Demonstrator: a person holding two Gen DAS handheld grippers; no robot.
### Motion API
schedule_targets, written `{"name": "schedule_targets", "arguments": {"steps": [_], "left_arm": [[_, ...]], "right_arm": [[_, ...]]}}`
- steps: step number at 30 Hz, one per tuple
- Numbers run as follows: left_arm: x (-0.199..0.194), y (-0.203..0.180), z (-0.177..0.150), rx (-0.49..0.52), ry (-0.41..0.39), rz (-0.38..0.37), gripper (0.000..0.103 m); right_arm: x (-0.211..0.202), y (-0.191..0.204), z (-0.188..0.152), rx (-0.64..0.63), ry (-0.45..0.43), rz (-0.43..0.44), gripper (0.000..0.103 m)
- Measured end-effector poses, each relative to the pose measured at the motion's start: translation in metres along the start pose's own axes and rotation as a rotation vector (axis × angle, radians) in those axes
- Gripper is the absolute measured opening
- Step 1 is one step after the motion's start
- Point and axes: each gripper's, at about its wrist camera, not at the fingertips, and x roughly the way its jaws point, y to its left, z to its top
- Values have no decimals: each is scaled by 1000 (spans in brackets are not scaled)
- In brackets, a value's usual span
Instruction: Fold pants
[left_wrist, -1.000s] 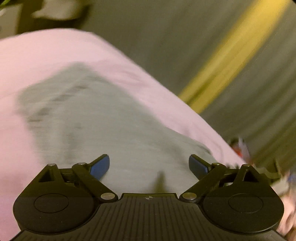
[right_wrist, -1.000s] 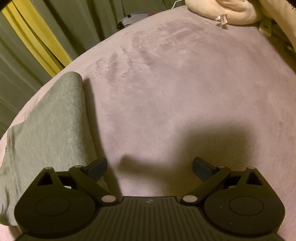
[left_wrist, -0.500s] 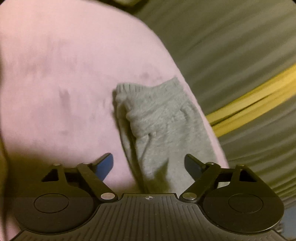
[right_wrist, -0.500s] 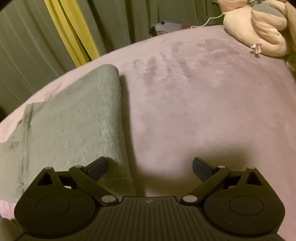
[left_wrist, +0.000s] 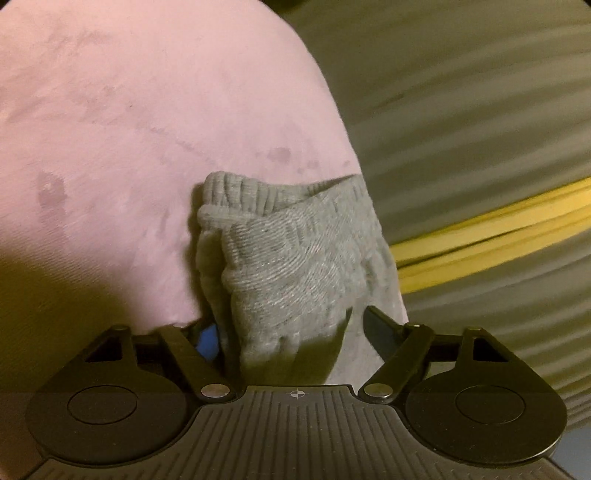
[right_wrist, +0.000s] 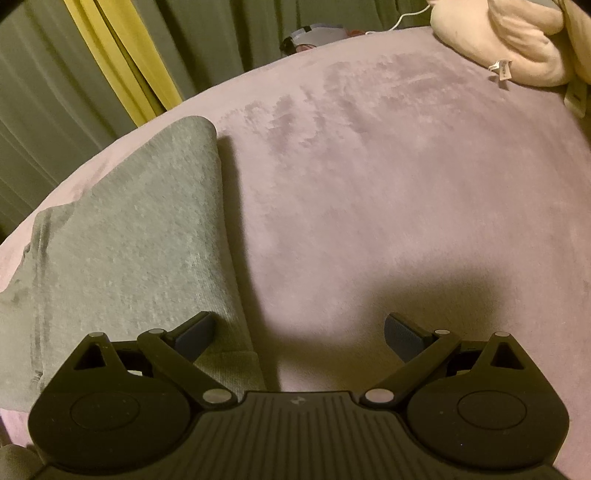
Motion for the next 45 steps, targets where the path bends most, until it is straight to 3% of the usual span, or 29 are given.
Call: {"name": "schedule_targets", "arguments": {"steps": [1,5,7,10,14,17,22,24,26,27,29,30,31,33,34,35,37,39,45], "left_arm": [[2,-1,-1,9,-9,20,51],[-9,1,-8,33,-50,-7,31],[-27,-13,-13,99,-82,-17,27],[-41,-53,-23,278,-135,-15,25],[-60,-121,-52,451,-179,-96,25],[-69,-171,-93,572,-184,-174,25],[-64,-243,-200,861,-115,-303,25],[-53,-260,-249,973,-47,-325,26],[-34,-266,-295,1057,49,-313,38],[-20,-266,-319,1109,117,-268,41],[10,-257,-357,1203,269,-144,64],[23,-249,-374,1261,371,-67,64],[26,-240,-387,1318,415,-22,64],[0,-232,-397,1414,333,-55,74],[-9,-232,-393,1427,319,-73,88],[-19,-234,-385,1405,313,-91,94],[-36,-232,-361,1318,301,-133,95],[-52,-225,-328,1213,270,-128,97],[-61,-177,-248,980,-40,206,97]], "right_arm": [[1,0,0,3,3,-1,99],[2,-1,0,9,8,-2,99],[2,-1,0,12,10,-2,99],[2,-2,1,17,13,0,99],[1,-4,1,29,4,8,99],[-1,-7,0,46,-12,16,99],[-6,-14,-1,89,-41,38,99],[-9,-19,-1,115,-56,53,99],[-10,-24,-1,143,-64,67,99],[-11,-26,-1,154,-65,74,99],[-12,-30,-1,173,-64,85,99],[-12,-31,-2,179,-65,92,99],[-13,-32,-2,180,-66,100,99],[-15,-34,-3,179,-74,118,99],[-16,-35,-3,181,-79,133,99],[-16,-37,-3,185,-82,144,99],[-15,-40,-2,206,-77,167,99],[-14,-43,-1,226,-67,178,99],[-30,-41,-7,233,-165,248,99]]}}
